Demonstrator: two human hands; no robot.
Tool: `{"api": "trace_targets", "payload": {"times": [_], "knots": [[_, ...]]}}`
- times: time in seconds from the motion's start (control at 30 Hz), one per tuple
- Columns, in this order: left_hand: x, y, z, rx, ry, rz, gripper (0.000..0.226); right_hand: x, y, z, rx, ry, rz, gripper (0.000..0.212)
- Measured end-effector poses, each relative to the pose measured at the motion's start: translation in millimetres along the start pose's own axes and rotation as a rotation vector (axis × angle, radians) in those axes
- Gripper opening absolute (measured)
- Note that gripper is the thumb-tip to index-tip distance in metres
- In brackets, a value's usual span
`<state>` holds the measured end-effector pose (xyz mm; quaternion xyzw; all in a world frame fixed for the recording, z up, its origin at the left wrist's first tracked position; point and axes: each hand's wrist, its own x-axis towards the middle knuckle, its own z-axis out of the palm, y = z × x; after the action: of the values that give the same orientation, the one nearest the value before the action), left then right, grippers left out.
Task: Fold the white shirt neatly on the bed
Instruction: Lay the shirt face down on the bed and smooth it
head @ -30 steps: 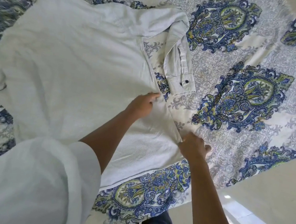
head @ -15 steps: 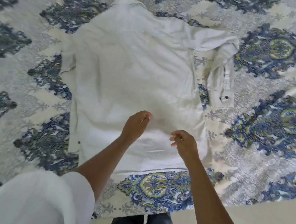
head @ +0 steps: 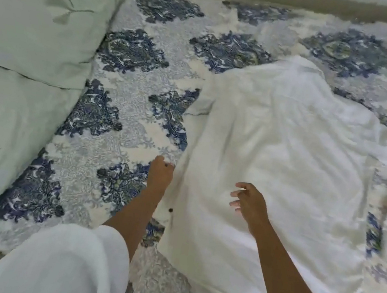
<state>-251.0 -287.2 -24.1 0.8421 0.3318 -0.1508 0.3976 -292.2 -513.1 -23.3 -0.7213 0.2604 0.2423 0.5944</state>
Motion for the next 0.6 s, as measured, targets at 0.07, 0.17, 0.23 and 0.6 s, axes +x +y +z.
{"api": "trace_targets", "payload": {"times": [0.07, 0.17, 0.23, 0.6], "knots": [[21, 11, 0, -0.039, -0.150, -0.039, 0.014, 31, -20, 13, -0.007, 0.030, -0.037, 0.031], [39, 33, 2, 0.011, -0.334, -0.067, 0.013, 75, -46, 26, -0.038, 0.044, -0.088, 0.034], [59, 44, -4, 0.084, -0.266, -0.040, 0.011, 100, -61, 32, -0.080, 0.061, -0.110, 0.033], [158, 34, -117, 0.608, 0.558, 0.341, 0.022, 180, -75, 43, -0.277, 0.178, -0.048, 0.022]]}}
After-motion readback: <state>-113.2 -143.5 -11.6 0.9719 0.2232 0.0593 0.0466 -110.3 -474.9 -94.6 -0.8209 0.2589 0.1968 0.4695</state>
